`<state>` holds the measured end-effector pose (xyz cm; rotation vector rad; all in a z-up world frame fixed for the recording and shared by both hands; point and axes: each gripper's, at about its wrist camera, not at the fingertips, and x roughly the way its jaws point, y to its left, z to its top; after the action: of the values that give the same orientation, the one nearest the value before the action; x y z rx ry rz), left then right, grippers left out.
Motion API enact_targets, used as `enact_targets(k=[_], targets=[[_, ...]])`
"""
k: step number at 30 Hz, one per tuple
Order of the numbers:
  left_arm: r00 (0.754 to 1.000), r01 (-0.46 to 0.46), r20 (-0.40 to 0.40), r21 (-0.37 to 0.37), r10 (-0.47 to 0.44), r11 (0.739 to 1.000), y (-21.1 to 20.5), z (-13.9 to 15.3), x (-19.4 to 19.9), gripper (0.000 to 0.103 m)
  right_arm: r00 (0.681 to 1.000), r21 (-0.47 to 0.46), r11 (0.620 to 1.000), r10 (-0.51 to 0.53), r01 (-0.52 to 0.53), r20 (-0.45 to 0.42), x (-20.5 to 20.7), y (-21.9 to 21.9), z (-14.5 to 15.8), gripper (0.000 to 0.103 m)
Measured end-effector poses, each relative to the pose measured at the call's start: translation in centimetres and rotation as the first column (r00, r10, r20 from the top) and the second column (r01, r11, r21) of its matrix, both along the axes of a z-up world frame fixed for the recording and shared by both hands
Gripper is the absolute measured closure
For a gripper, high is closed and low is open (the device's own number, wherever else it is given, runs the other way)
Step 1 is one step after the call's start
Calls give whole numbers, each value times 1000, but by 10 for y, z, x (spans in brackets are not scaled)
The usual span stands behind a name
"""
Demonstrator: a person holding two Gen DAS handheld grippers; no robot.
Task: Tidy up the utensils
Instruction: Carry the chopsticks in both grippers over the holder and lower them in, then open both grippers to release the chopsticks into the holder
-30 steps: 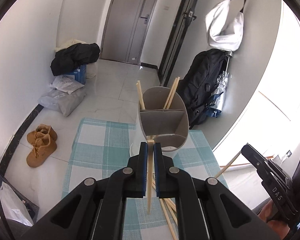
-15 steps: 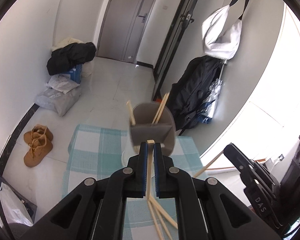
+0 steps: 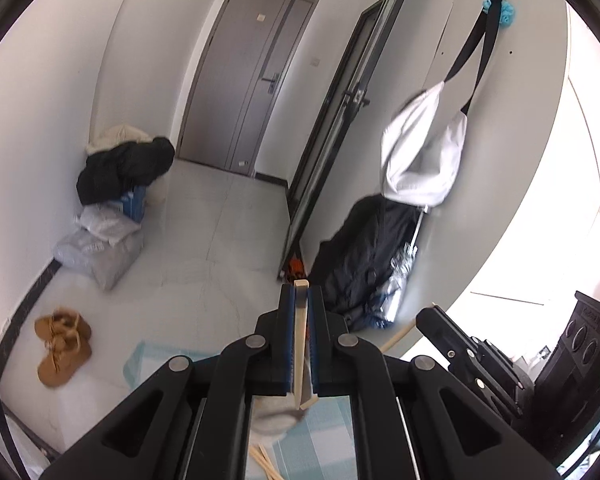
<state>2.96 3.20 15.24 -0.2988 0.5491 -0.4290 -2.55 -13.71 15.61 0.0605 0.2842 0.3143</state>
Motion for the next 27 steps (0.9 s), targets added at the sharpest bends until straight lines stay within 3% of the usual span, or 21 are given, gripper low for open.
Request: enact_targets(k=[10,21,27], targets=[[999,4,-40,70,-2,998,-6,-21,54,101,999,-26,1000,-14,13,-33,60,-5,0,100],[995,58,-80,70,-53,996,-16,-49,76,101,995,-30,999,31,-34,-97,90,-5,-48,100],[989,107,-117,122,-93,987,-24,-62,80,101,989,-43,997,60,-67,-135,95,-2,-65,100]])
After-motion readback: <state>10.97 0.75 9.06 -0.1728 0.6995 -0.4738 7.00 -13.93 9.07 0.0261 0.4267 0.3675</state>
